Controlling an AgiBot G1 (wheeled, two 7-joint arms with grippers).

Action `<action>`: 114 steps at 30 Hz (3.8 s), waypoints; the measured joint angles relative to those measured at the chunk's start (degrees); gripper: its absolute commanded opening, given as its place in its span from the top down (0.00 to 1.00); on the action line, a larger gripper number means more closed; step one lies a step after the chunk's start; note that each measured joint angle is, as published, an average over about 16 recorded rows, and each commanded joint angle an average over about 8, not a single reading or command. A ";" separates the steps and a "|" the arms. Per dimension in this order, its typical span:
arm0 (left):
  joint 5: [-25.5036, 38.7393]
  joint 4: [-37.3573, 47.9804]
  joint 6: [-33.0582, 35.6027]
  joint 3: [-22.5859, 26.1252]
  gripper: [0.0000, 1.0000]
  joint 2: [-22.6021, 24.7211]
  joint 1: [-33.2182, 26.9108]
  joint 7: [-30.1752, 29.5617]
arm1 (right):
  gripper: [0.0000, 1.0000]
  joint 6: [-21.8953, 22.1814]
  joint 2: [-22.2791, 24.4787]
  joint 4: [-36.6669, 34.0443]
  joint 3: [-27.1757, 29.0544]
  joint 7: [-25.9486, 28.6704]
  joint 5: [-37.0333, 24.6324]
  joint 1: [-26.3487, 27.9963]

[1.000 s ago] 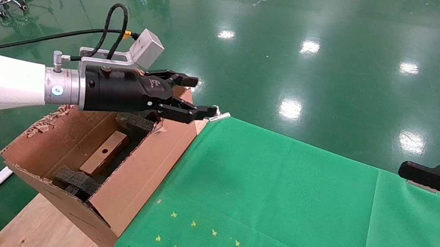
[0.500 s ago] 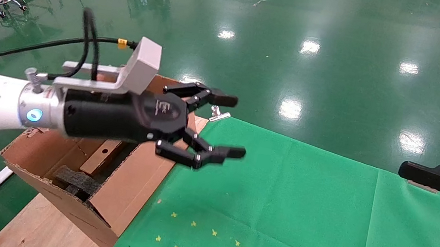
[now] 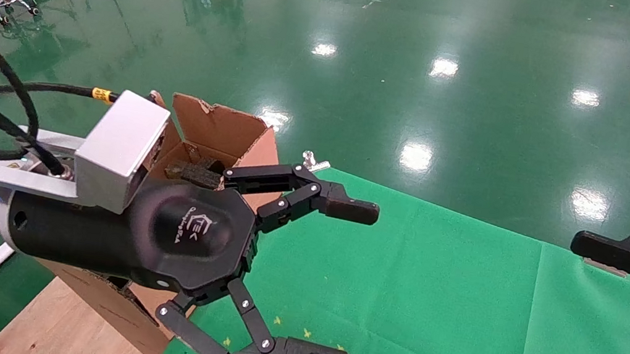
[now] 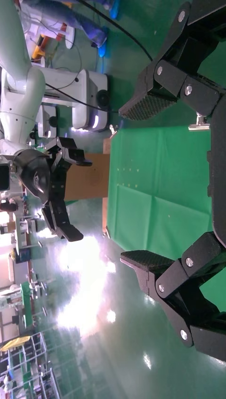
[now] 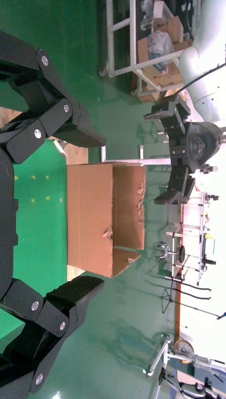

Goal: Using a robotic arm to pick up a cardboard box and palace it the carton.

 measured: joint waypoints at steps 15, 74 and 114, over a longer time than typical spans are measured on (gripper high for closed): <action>0.25 0.27 -0.12 0.05 0.00 0.02 -0.12 0.00 | 0.00 0.01 0.00 0.00 0.00 0.00 0.00 -0.01; 1.15 1.03 -0.59 0.32 0.00 0.18 -0.62 -0.17 | 0.00 0.01 0.00 0.00 0.00 0.00 0.00 -0.01; 1.15 1.03 -0.59 0.32 0.00 0.18 -0.62 -0.17 | 0.00 0.01 0.00 0.00 0.00 0.00 0.00 0.00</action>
